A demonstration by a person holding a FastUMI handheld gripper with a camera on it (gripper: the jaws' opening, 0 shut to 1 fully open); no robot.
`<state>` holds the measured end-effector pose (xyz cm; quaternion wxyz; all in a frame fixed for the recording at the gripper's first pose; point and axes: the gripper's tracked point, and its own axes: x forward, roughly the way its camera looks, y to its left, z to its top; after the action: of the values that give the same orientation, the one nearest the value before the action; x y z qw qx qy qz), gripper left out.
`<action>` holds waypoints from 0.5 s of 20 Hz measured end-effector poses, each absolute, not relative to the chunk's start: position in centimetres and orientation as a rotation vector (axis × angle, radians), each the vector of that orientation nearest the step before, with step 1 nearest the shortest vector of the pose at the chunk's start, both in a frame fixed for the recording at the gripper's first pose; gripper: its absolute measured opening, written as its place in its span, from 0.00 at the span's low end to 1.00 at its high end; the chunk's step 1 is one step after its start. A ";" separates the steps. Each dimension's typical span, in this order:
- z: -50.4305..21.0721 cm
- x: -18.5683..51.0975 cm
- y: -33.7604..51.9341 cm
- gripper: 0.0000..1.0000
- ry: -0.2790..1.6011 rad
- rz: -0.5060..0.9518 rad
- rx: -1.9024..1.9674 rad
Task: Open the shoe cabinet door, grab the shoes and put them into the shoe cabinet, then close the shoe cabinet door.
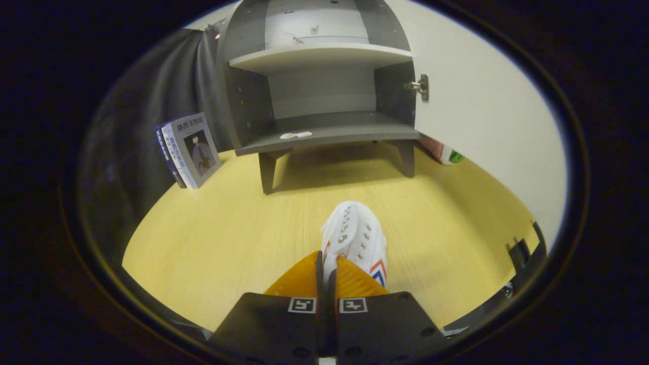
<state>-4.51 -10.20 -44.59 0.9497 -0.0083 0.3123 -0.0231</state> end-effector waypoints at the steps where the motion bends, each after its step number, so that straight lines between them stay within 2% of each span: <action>1: -43.3 -4.6 -10.1 0.02 0.631 -0.050 -0.015; 10: -23.9 -1.4 -8.4 0.02 0.410 -0.113 -0.040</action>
<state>-1.40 -8.38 -23.89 0.9773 -0.0200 0.2033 -0.0560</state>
